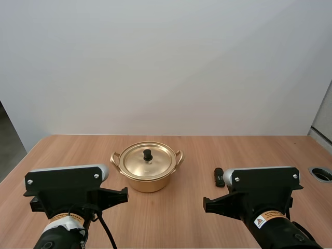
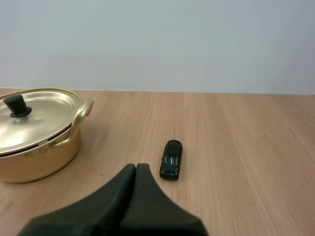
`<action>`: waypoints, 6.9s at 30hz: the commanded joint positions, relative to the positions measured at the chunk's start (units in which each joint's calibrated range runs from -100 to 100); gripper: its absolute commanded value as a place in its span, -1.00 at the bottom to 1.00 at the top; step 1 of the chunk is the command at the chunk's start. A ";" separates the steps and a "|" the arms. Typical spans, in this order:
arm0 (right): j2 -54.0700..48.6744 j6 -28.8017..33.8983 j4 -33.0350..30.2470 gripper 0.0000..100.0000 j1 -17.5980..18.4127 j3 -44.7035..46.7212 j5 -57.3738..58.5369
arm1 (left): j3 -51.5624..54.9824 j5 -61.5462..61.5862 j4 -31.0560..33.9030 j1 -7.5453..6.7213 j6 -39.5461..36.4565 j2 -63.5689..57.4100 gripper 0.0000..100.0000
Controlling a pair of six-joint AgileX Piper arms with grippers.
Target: Open the pot, put the car inside, and close it
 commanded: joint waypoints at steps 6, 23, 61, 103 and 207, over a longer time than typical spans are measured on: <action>0.00 -0.01 0.12 -1.00 0.04 0.00 -0.13 | 0.00 -0.05 -0.08 -0.02 0.00 0.00 -1.00; 6.34 -0.01 -4.36 -1.00 0.04 -22.42 1.95 | -14.04 -4.84 0.49 -0.02 4.93 0.00 -1.00; 50.01 -5.10 -14.34 -0.40 0.04 -52.12 28.78 | -54.62 46.88 -28.35 -0.02 44.07 66.96 -0.36; 54.63 -4.90 -20.27 1.00 0.04 -52.12 33.02 | -69.50 45.63 -9.69 -11.09 31.79 96.29 0.53; 98.47 -4.91 -9.51 -0.46 0.04 -56.05 25.83 | -92.92 57.84 -10.33 -11.01 29.20 56.71 -1.00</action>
